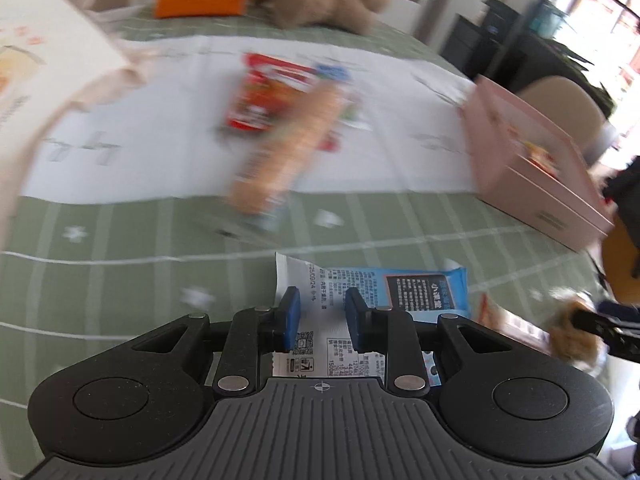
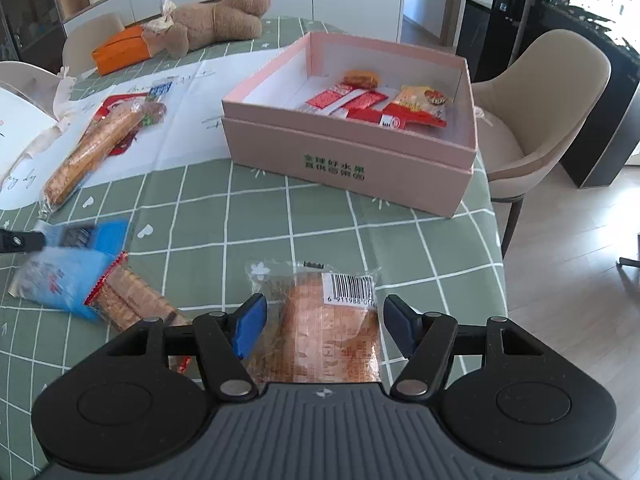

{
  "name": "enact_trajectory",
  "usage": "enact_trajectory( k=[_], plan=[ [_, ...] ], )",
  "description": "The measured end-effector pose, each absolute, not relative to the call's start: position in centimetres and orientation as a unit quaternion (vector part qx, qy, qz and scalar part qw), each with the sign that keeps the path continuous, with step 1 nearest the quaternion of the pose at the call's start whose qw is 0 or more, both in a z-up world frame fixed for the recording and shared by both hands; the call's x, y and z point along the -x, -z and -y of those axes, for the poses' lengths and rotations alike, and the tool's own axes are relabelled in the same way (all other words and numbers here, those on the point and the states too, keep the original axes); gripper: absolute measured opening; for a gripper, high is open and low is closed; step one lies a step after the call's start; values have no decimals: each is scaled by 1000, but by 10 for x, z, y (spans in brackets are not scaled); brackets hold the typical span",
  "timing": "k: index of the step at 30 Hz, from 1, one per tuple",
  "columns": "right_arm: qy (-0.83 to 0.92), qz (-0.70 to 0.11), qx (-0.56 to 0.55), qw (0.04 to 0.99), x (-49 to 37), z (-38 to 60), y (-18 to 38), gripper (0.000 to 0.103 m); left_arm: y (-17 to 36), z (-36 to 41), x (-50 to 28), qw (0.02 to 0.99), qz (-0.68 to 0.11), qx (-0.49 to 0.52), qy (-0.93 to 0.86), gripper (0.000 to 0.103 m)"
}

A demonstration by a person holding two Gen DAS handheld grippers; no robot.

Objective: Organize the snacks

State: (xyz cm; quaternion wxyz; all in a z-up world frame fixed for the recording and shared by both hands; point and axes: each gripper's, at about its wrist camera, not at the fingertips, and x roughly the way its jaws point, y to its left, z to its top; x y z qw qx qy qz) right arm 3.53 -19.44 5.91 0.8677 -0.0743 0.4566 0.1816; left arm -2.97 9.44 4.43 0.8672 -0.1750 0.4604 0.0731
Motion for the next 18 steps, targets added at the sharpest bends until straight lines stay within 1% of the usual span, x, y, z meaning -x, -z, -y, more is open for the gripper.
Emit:
enact_trajectory(
  k=[4,6,8,13,15,18],
  plan=[
    [-203,-451,66,867,-26,191,-72,67,-42,-71,23,862,-473,181,-30,28],
    [-225,-453,61,861,-18,184,-77,72,-41,-64,21,857,-480,189,-10,28],
    [-258,-461,62,847,-9,172,-76,73,-41,-60,21,853,-484,196,1,28],
    [-308,-475,113,816,9,137,-61,76,-40,-59,25,853,-482,201,0,27],
    [-314,-470,139,813,15,128,-58,83,-41,-60,26,853,-480,204,-3,27],
    [-330,-472,154,802,15,123,-54,86,-42,-65,25,853,-478,211,-3,27]
  ],
)
